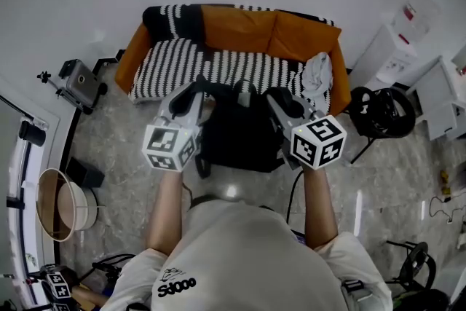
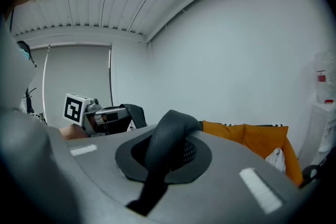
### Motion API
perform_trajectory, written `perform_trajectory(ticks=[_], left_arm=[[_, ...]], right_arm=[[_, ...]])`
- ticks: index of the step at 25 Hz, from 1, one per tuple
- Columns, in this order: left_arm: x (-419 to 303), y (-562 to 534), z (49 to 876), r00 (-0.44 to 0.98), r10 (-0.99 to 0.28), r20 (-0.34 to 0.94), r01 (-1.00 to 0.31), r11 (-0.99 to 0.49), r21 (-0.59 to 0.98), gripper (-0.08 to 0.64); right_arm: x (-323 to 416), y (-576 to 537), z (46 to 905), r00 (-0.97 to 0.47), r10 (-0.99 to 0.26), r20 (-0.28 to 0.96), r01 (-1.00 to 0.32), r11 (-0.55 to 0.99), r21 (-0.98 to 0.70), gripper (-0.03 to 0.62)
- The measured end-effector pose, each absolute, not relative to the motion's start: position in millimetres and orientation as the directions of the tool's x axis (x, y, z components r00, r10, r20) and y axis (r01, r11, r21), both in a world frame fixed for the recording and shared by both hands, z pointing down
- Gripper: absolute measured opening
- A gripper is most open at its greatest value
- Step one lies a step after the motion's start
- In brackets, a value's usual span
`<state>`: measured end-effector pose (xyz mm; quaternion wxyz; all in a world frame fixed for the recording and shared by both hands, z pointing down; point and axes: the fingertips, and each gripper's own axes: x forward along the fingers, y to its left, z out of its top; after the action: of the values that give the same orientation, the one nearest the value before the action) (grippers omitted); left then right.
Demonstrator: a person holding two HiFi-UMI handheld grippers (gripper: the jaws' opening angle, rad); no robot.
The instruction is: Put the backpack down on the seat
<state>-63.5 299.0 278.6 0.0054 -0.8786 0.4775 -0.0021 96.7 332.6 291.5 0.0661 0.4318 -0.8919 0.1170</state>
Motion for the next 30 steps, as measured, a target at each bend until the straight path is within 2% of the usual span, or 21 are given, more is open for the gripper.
perform_trajectory(ticks=[15,30], left_arm=[[-39.8,291.3,325.7,0.550,-0.828,0.113,-0.830,-0.556,-0.034,0.049],[-21.9,185.1,344.6,0.574,-0.808,0.131,-0.813,-0.582,-0.030,0.049]], right_arm=[[108.7,314.4,332.5,-0.616,-0.733,0.288,-0.787,0.585,-0.196,0.005],[127.3,211.6,346.9,-0.585,-0.745,0.321,-0.810,0.553,-0.194,0.003]])
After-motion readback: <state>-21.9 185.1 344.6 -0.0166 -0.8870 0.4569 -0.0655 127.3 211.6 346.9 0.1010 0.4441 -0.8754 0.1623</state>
